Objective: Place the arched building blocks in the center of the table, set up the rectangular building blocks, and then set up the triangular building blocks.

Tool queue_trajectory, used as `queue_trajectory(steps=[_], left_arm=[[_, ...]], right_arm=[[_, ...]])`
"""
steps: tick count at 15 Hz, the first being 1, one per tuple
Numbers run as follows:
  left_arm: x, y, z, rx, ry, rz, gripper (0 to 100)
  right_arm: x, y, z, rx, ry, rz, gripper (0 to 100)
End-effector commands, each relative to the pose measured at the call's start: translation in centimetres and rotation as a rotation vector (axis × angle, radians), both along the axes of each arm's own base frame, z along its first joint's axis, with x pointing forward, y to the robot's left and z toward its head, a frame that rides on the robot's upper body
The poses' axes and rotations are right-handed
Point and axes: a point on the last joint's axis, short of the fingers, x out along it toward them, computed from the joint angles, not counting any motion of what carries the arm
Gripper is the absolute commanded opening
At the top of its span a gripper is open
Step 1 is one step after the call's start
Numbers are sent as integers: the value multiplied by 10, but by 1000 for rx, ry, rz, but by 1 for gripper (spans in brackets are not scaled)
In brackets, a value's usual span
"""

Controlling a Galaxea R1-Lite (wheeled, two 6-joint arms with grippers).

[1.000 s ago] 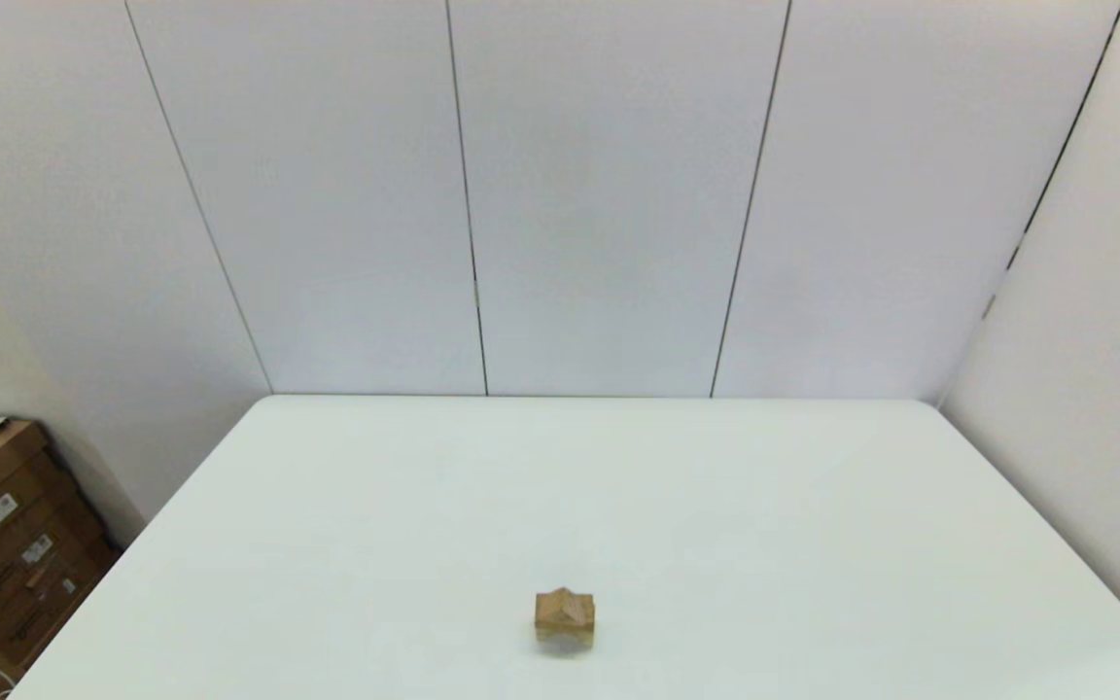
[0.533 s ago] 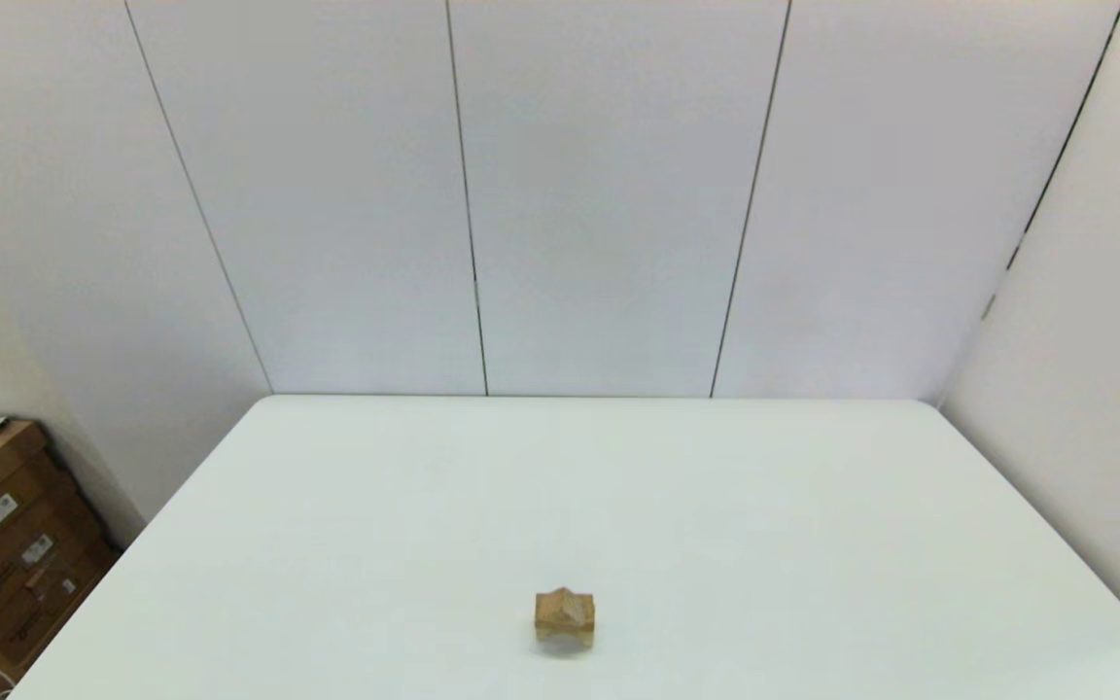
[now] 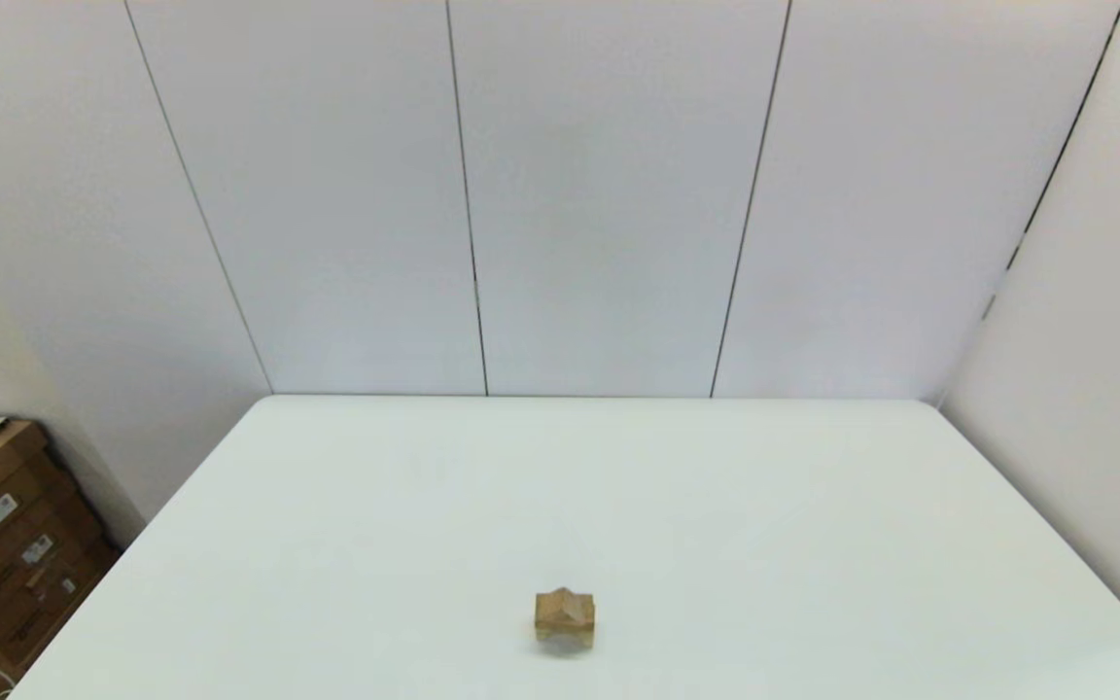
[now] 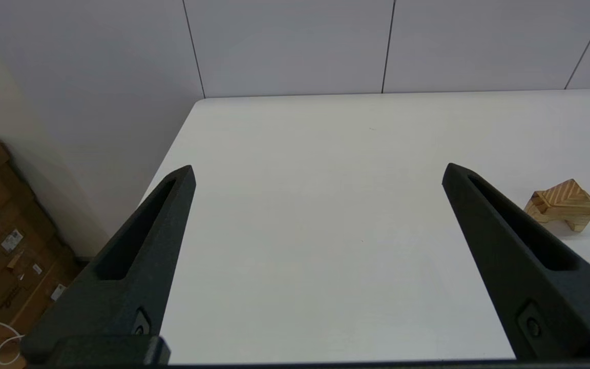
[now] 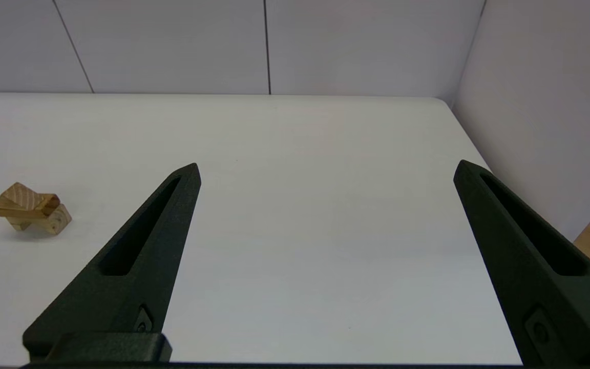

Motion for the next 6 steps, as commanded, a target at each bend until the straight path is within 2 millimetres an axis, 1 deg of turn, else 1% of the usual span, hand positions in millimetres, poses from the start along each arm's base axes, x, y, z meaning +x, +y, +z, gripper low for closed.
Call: queue_trajectory(steps=[1, 6], left_arm=[[0, 0, 0, 0, 2, 0, 100], [0, 0, 0, 0, 2, 0, 100]], right_arm=[[0, 0, 0, 0, -1, 0, 100], [0, 0, 0, 0, -1, 0, 100]])
